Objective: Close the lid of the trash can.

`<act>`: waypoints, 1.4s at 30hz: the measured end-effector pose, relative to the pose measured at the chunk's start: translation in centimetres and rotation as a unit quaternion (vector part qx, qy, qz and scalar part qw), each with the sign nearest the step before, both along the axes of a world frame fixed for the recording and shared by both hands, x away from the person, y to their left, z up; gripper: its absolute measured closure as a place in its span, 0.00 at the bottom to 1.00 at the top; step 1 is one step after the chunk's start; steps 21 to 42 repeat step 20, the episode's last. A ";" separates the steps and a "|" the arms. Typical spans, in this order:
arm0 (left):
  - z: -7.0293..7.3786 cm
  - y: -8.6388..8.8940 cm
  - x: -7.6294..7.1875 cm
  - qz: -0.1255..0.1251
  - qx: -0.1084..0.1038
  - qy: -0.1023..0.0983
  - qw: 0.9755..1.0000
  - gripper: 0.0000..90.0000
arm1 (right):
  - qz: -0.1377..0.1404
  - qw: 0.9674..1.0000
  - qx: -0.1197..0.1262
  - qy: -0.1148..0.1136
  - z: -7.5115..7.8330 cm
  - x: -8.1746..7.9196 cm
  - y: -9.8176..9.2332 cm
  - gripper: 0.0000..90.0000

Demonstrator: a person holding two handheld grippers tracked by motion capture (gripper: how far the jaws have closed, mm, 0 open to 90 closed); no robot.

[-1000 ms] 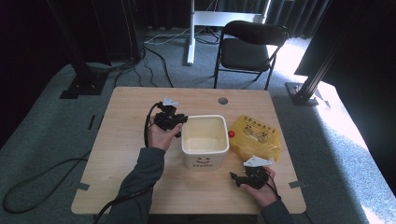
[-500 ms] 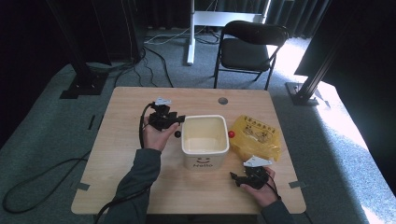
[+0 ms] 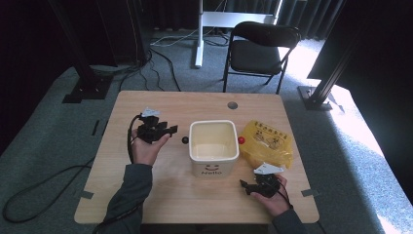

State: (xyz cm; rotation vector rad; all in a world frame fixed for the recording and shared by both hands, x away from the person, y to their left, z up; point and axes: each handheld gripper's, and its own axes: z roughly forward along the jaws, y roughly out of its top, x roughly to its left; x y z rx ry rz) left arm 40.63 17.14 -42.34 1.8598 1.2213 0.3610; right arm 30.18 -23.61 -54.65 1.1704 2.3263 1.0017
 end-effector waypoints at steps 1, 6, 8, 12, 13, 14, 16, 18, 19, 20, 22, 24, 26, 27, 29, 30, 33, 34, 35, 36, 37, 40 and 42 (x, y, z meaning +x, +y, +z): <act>-0.2 0.1 -0.1 0.000 0.004 0.001 1.000 0.52 | 0.000 1.000 0.000 0.000 0.0 0.0 0.0 0.28; -1.0 0.8 -0.8 0.002 0.025 0.010 1.000 0.51 | 0.000 1.000 0.000 0.000 0.0 0.0 0.0 0.28; -1.3 1.0 -1.0 0.004 0.031 0.015 0.999 0.50 | 0.000 1.000 0.000 0.000 0.0 0.0 0.0 0.28; -2.2 1.3 -1.7 0.006 0.043 0.023 0.999 0.49 | 0.000 1.000 0.000 0.000 0.0 0.0 0.0 0.28; -2.6 1.3 -1.9 0.003 0.052 0.027 0.998 0.49 | 0.000 1.000 0.000 0.000 0.0 0.0 0.0 0.28; -3.0 1.3 -2.2 0.003 0.059 0.029 0.998 0.49 | -0.001 1.000 0.000 0.000 0.0 0.0 0.0 0.28; -3.5 1.3 -2.5 0.004 0.065 0.032 0.997 0.49 | 0.000 1.000 0.000 0.000 0.0 0.0 0.0 0.28; -4.0 1.4 -2.7 0.003 0.069 0.037 0.997 0.49 | 0.000 1.000 0.000 0.000 0.0 0.0 0.0 0.28; -4.2 1.5 -2.7 0.001 0.072 0.039 0.997 0.49 | -0.001 1.000 0.001 0.000 0.0 0.0 0.0 0.28; -4.2 1.5 -2.7 0.001 0.072 0.039 0.997 0.48 | -0.001 1.000 0.001 0.001 0.0 0.0 0.0 0.28; -4.2 1.5 -2.7 0.001 0.072 0.039 0.997 0.48 | -0.001 1.000 0.001 0.001 0.0 0.0 0.0 0.28; -4.2 1.5 -2.7 0.001 0.072 0.039 0.997 0.48 | -0.001 1.000 0.001 0.001 0.0 0.0 0.0 0.28; -4.2 1.5 -2.7 0.001 0.072 0.039 0.997 0.48 | -0.001 1.000 0.001 0.001 0.0 0.0 0.0 0.28; -4.2 1.5 -2.7 0.001 0.072 0.039 0.997 0.48 | -0.001 1.000 0.001 0.001 0.0 0.0 0.0 0.28; -4.2 1.5 -2.7 0.001 0.072 0.039 0.997 0.48 | -0.001 1.000 0.001 0.001 0.0 0.0 0.0 0.28; -4.2 1.5 -2.7 0.001 0.072 0.039 0.997 0.48 | -0.001 1.000 0.001 0.001 0.0 0.0 0.0 0.28; -4.2 1.5 -2.7 0.001 0.072 0.039 0.997 0.48 | -0.001 1.000 0.001 0.001 0.0 0.0 0.0 0.28; -4.2 1.5 -2.7 0.001 0.072 0.039 0.997 0.48 | -0.001 1.000 0.001 0.001 0.0 0.0 0.0 0.28; -4.2 1.5 -2.7 0.001 0.072 0.039 0.997 0.48 | -0.001 1.000 0.001 0.001 0.0 0.0 0.0 0.28; -4.2 1.5 -2.7 0.001 0.072 0.039 0.997 0.48 | -0.001 1.000 0.001 0.001 0.0 0.0 0.0 0.28; -4.2 1.5 -2.7 0.001 0.072 0.039 0.997 0.48 | -0.001 1.000 0.001 0.001 0.0 0.0 0.0 0.28; -4.2 1.5 -2.7 0.001 0.072 0.039 0.997 0.48 | -0.001 1.000 0.001 0.001 0.0 0.0 0.0 0.28; -4.2 1.5 -2.7 0.001 0.072 0.039 0.997 0.48 | -0.001 1.000 0.001 0.001 0.0 0.0 0.0 0.28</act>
